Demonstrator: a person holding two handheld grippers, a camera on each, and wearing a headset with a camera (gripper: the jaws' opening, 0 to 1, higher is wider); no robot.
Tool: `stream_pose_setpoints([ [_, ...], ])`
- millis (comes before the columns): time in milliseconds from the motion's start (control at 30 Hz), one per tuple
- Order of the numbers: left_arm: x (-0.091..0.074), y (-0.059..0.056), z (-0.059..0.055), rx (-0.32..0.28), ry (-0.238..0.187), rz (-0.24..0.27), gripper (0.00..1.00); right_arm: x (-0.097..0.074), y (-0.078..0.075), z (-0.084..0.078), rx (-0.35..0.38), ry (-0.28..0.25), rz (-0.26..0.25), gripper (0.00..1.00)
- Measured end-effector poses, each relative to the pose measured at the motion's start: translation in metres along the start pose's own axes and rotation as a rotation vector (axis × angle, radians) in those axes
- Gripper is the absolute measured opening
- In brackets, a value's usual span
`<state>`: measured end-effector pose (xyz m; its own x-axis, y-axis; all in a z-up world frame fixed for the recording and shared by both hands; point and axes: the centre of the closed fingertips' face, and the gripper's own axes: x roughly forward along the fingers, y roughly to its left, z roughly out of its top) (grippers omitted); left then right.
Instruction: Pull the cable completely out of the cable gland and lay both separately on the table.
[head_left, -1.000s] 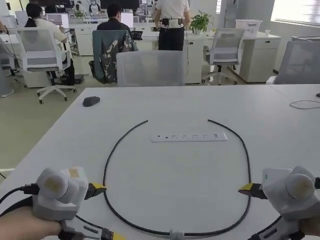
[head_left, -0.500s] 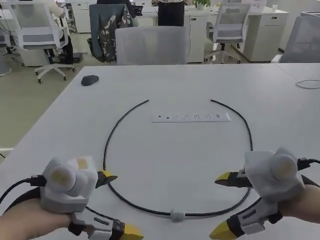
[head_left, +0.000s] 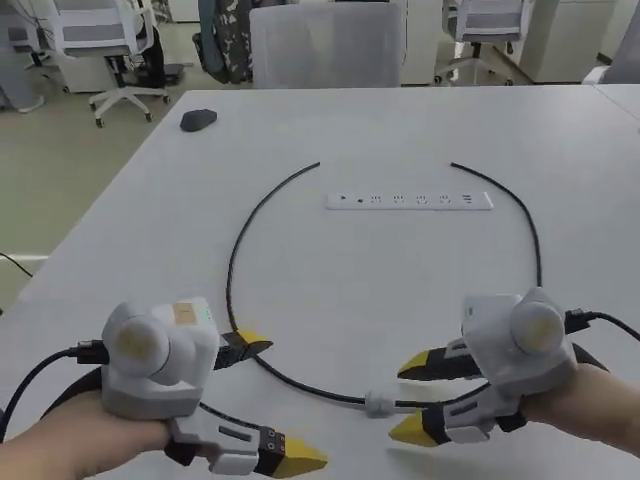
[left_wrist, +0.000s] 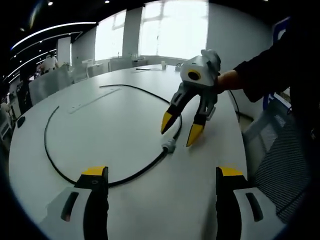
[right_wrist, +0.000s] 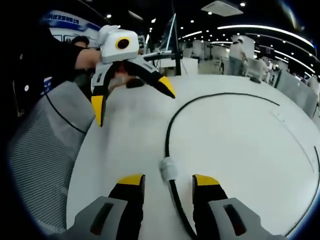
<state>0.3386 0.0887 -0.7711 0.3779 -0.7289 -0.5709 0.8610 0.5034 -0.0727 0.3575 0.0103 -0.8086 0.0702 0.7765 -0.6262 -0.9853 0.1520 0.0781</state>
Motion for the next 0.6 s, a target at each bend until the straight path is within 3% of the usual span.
stream_pose_setpoints([
  [100,0.001,0.007,0.005,0.043,-0.034,0.043,0.83,0.003,-0.001,0.001,-0.027,-0.001,-0.005,0.29],
  [167,0.003,0.012,0.009,-0.033,-0.069,0.064,0.84,0.006,-0.001,-0.001,-0.03,0.001,0.009,0.27],
  [200,0.004,0.012,0.009,-0.05,-0.082,0.051,0.84,0.008,0.001,-0.002,-0.035,0.009,0.017,0.23],
  [333,0.006,0.006,0.004,-0.083,-0.054,0.02,0.74,0.011,-0.001,-0.004,-0.06,0.014,0.018,0.2],
  [467,0.008,0.005,0.007,-0.08,-0.08,0.039,0.8,0.015,-0.005,-0.004,-0.08,0.008,0.002,0.21],
  [600,0.009,0.003,0.008,-0.1,-0.085,0.028,0.78,0.018,-0.007,-0.004,-0.104,0.011,0.0,0.15],
])
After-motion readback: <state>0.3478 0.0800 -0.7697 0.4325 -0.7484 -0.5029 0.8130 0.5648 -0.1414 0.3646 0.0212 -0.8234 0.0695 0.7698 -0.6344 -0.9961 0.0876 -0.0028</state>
